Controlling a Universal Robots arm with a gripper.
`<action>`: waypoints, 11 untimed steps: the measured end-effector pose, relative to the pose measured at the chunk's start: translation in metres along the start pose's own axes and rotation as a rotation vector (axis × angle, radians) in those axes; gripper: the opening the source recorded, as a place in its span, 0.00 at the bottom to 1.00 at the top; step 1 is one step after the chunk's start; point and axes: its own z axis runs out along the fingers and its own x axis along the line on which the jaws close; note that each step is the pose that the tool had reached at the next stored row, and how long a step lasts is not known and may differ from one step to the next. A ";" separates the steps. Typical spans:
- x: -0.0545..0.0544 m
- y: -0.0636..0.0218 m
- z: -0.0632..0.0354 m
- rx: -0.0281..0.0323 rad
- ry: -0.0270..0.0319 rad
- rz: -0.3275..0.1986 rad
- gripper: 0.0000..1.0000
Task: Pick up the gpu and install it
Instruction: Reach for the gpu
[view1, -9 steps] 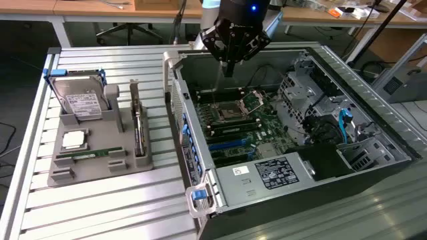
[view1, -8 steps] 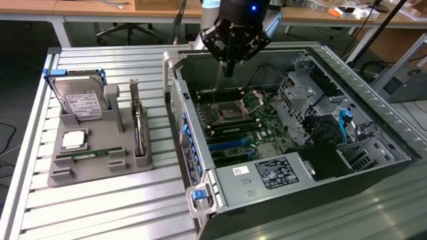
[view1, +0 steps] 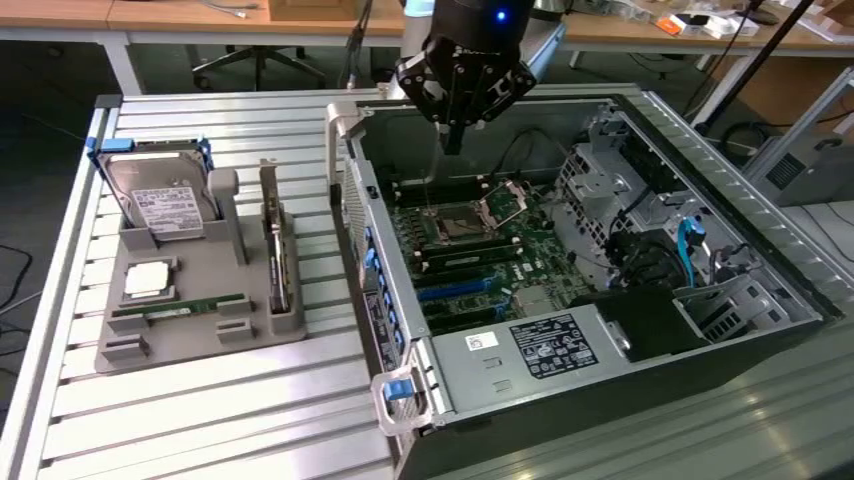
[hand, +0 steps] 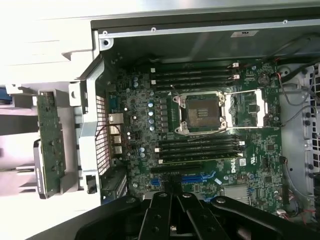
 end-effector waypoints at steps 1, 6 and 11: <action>0.001 -0.0001 0.0000 0.0000 0.0000 0.000 0.11; 0.004 -0.0003 -0.0001 0.0000 0.0000 0.000 0.11; 0.007 -0.0005 -0.0002 0.0000 0.0000 0.000 0.11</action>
